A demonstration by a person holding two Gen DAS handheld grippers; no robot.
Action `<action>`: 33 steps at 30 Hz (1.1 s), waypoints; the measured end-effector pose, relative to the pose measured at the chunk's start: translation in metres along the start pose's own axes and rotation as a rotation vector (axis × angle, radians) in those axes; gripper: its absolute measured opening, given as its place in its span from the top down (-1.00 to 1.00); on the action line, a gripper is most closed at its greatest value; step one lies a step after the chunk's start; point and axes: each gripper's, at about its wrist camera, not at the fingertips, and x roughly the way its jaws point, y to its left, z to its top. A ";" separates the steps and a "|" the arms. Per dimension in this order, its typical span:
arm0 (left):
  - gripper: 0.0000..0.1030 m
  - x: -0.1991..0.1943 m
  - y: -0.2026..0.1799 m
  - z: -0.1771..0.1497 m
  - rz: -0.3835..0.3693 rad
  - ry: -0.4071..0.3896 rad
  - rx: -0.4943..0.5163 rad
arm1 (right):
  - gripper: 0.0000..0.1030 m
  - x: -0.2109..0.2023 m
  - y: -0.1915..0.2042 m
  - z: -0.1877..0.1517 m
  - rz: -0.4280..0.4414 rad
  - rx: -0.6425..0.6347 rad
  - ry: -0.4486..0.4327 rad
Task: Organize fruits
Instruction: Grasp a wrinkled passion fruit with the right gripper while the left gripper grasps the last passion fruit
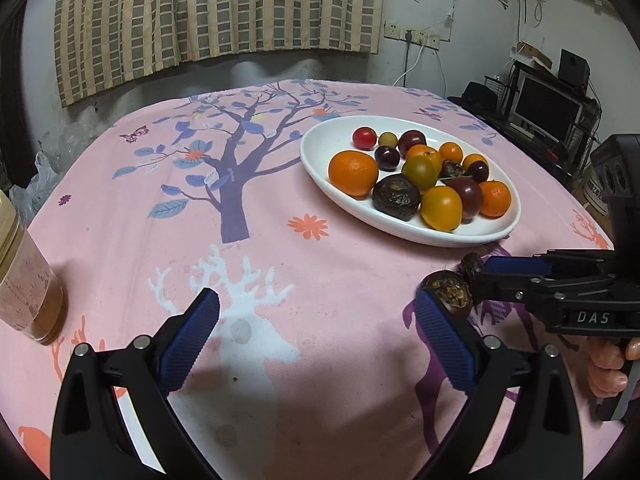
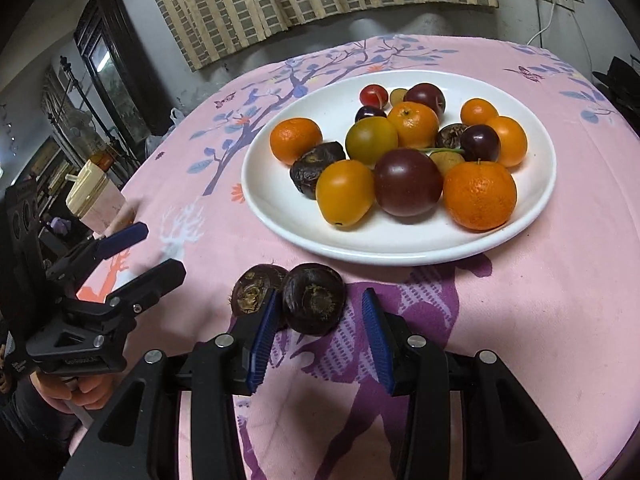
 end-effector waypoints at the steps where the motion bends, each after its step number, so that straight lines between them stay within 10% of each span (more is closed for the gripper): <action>1: -0.87 0.000 0.001 0.000 0.001 0.000 -0.001 | 0.16 0.001 0.000 0.000 0.004 0.002 -0.002; 19: -0.87 -0.001 -0.017 -0.002 -0.103 0.011 0.061 | 0.34 -0.037 0.002 0.009 0.159 0.055 -0.086; 25: -0.35 0.017 -0.056 0.002 -0.166 0.064 0.180 | 0.34 -0.054 -0.004 0.008 0.173 0.088 -0.137; 33: -0.29 0.038 -0.071 0.006 -0.190 0.126 0.187 | 0.34 -0.053 -0.007 0.007 0.151 0.083 -0.130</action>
